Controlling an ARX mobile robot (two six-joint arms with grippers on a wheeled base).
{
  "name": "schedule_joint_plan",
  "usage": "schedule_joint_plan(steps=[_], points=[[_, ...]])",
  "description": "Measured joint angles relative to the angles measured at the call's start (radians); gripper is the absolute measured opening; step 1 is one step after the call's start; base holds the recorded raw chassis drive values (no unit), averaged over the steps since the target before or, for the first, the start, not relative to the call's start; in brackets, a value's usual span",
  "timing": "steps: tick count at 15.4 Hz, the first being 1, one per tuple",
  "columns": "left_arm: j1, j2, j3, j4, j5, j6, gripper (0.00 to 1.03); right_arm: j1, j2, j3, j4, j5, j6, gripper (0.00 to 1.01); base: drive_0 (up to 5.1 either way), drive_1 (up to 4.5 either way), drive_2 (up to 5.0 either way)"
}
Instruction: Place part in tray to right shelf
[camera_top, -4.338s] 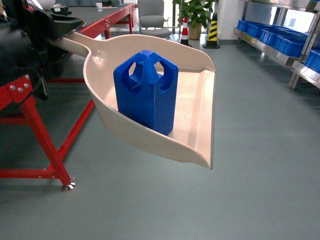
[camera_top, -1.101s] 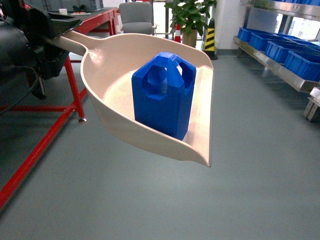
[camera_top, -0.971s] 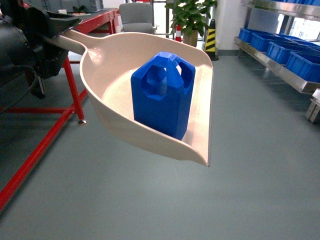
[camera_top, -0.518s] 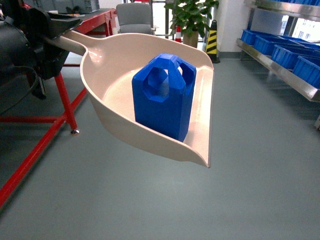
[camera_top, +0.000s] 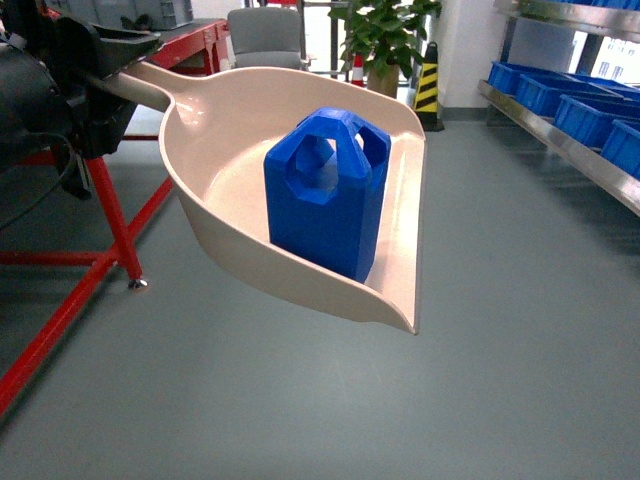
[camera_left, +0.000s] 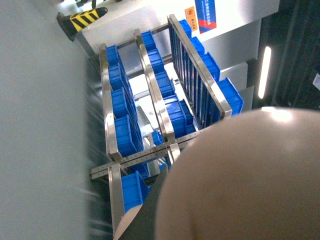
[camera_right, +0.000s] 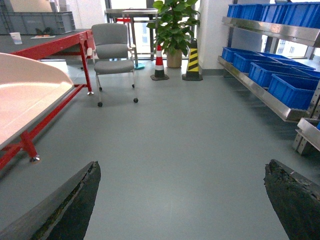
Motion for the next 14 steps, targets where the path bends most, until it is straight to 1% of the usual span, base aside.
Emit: schedule_joint_plan(steps=[14], points=[[0.001, 0.000, 0.000, 0.002, -0.002, 0.000, 0.13, 0.000, 0.000, 0.000, 0.003, 0.000, 0.000, 0.98, 0.0, 4.17, -4.2]])
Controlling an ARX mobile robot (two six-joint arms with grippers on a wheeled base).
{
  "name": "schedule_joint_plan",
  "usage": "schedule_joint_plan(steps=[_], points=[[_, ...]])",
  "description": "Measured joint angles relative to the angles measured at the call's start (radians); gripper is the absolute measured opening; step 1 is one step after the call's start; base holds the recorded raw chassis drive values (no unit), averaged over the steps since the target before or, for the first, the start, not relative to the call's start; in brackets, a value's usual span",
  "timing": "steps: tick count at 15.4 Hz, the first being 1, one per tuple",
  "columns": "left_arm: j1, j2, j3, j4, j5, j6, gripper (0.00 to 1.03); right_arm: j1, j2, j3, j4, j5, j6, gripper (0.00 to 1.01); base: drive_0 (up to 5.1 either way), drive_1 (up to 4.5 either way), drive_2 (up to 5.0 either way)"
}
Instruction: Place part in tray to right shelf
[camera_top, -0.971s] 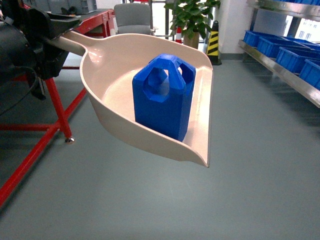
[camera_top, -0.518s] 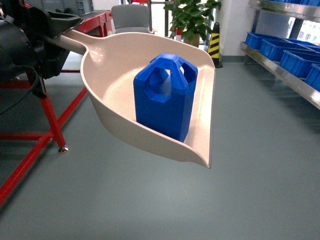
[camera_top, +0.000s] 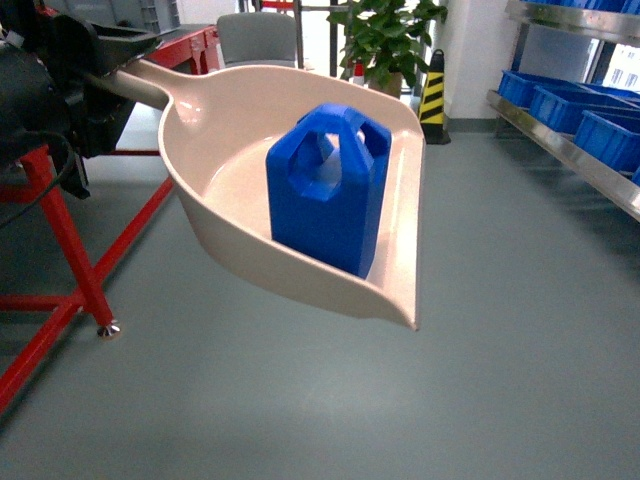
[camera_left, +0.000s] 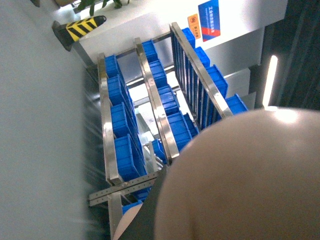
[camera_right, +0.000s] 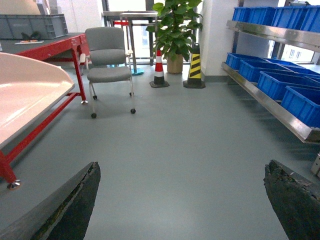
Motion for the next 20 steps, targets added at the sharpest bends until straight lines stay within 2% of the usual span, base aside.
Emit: schedule_joint_plan(steps=[17, 20], points=[[-0.001, 0.000, 0.000, 0.001, -0.001, 0.000, 0.13, 0.000, 0.000, 0.000, -0.002, 0.000, 0.000, 0.98, 0.0, 4.17, -4.1], [0.012, 0.001, 0.000, 0.006, -0.010, 0.000, 0.13, 0.000, 0.000, 0.000, -0.005, -0.001, 0.000, 0.98, -1.9, -1.90, -1.9]])
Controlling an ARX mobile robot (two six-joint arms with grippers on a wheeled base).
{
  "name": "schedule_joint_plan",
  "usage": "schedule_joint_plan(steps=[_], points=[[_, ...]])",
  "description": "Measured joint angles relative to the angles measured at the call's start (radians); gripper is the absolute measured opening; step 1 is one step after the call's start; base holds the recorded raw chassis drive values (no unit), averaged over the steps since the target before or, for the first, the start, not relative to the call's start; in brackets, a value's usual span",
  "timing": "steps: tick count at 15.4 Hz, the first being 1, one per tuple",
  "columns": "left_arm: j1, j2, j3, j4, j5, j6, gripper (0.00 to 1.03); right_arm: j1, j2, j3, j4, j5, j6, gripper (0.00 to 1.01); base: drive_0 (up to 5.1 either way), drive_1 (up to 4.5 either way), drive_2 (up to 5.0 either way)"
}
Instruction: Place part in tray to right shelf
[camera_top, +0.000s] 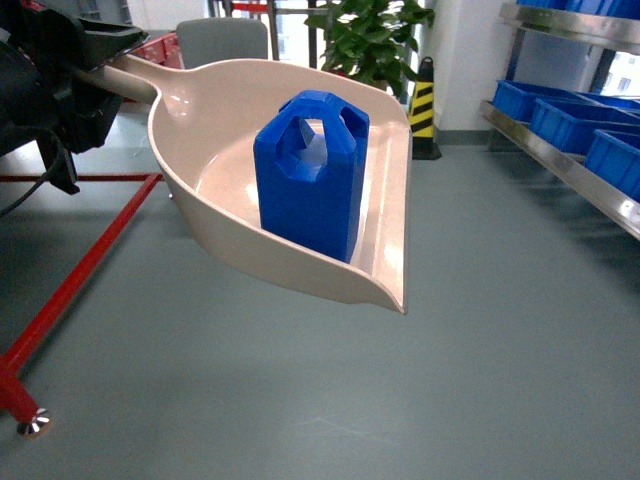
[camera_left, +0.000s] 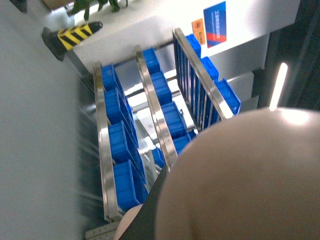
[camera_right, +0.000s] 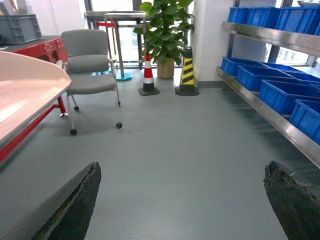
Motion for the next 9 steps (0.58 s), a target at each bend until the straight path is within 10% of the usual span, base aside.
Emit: schedule_joint_plan(steps=[9], points=[[-0.011, 0.000, 0.000, -0.006, 0.010, 0.000, 0.13, 0.000, 0.000, 0.000, 0.002, 0.000, 0.000, 0.98, -1.6, -1.60, -1.6]])
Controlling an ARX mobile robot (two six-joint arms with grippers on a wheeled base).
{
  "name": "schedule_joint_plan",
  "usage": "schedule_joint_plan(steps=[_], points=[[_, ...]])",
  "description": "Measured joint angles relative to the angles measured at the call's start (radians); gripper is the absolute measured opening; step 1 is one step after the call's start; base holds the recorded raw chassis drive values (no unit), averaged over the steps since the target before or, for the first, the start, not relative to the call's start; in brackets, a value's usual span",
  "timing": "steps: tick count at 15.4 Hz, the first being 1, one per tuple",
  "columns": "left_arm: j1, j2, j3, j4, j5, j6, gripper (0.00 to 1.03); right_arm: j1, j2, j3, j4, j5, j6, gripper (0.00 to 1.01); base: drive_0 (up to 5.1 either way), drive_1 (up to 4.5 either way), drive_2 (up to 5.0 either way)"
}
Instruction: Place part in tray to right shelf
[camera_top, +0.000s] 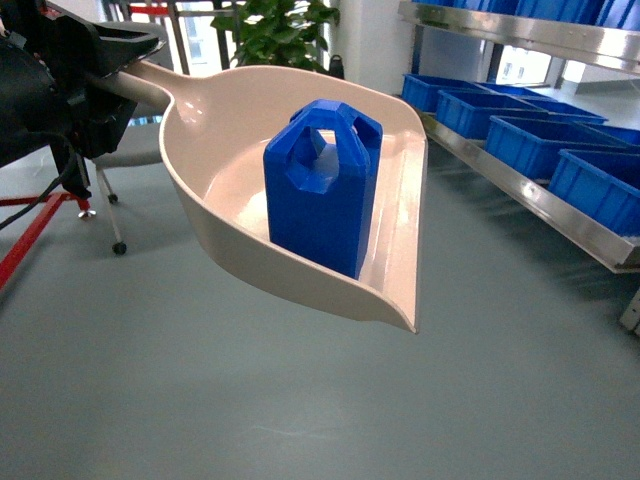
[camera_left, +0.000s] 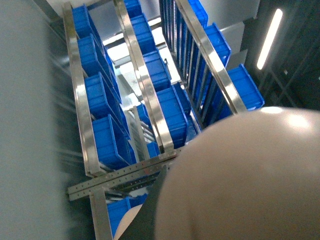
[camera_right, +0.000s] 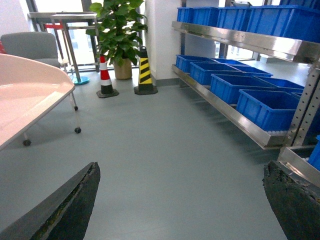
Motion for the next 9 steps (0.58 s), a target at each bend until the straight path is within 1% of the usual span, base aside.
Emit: schedule_joint_plan(steps=[9], points=[[-0.002, 0.000, 0.000, 0.000, 0.001, 0.000, 0.13, 0.000, 0.000, 0.000, 0.000, 0.000, 0.000, 0.98, -1.6, -1.56, -1.6]])
